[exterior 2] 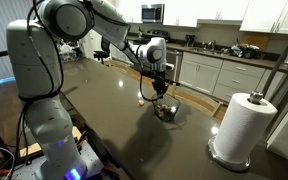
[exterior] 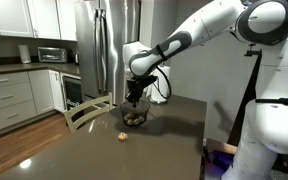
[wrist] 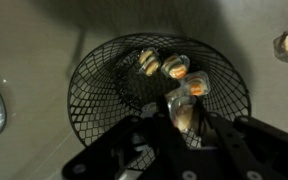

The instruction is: Remove one object from the basket and place it on the left side of the counter

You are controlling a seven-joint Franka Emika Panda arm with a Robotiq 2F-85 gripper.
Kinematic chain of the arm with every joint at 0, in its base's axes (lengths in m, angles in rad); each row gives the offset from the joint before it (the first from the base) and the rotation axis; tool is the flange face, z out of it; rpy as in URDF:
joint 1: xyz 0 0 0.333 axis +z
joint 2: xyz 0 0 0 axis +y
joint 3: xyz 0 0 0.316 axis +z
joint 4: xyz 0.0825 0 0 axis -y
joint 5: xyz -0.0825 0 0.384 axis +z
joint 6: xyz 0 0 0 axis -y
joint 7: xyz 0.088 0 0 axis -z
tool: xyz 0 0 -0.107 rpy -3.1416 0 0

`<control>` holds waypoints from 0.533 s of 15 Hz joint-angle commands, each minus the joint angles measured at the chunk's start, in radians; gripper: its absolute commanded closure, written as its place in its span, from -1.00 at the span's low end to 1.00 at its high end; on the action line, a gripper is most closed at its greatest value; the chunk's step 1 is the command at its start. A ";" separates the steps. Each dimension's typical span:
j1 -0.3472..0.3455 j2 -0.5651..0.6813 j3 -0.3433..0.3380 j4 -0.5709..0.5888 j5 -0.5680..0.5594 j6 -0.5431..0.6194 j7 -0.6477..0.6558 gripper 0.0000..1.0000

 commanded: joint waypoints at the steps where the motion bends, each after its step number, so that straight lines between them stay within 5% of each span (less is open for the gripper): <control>1: 0.007 -0.059 0.027 -0.051 -0.028 0.023 0.003 0.79; 8: 0.018 -0.059 0.093 -0.055 0.068 0.048 -0.163 0.79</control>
